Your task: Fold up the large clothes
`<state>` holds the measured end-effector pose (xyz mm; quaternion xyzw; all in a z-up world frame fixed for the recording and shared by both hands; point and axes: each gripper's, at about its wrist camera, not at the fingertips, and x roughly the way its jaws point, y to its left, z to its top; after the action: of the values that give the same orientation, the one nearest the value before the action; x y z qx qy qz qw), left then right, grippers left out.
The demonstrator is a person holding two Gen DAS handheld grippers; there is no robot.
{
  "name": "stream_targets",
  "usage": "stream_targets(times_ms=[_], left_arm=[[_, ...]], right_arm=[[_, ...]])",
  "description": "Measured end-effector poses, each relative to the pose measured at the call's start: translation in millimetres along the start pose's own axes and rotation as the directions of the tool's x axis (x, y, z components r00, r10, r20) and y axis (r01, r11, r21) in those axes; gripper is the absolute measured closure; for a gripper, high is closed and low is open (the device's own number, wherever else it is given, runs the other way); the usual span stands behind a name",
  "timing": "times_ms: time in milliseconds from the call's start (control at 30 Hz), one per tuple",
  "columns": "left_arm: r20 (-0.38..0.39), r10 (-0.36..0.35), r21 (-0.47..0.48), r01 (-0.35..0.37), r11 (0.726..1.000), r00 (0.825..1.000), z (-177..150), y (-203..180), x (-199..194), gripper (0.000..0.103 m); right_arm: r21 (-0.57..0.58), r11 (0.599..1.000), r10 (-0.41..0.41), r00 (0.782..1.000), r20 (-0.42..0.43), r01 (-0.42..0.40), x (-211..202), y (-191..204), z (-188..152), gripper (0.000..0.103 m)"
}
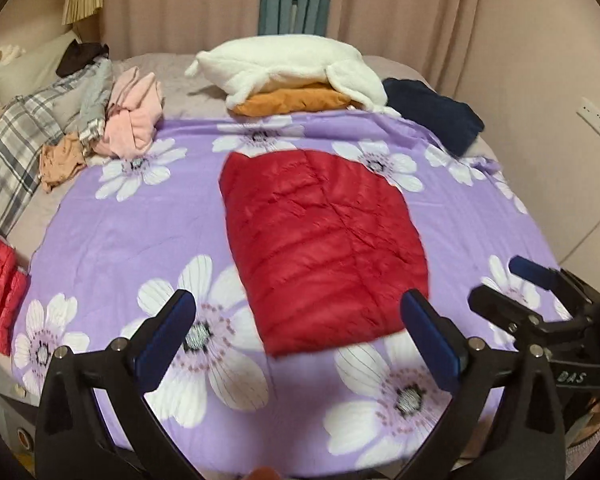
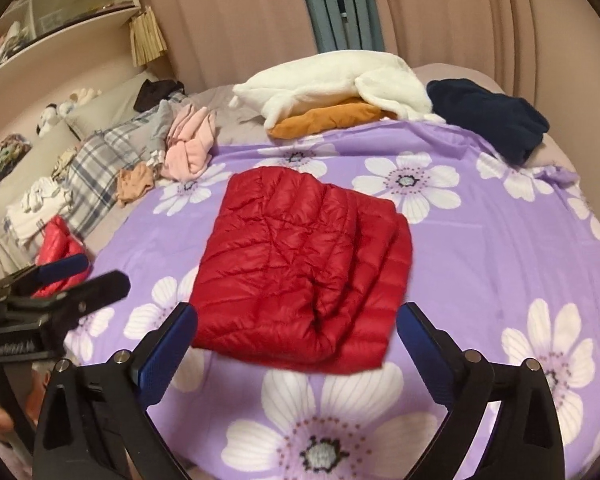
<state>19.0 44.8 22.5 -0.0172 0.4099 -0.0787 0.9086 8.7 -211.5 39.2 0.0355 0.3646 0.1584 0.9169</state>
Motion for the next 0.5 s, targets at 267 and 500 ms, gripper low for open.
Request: stream_targets(times_ms=[267, 500], left_arm=[[-0.019, -0.005, -0.012, 0.004, 1.0, 1.0, -16, -12, -36, 0.0], [-0.08, 0.013, -0.038, -0.016, 0.999, 0.997, -31, -16, -27, 0.0]], right_arm=[[0.025, 0.998, -0.062, 0.998, 0.006, 0.062, -34, 1, 0, 0.001], [0.005, 0.999, -0.045, 0.996, -0.076, 0.046, -28, 9, -19, 0.001]])
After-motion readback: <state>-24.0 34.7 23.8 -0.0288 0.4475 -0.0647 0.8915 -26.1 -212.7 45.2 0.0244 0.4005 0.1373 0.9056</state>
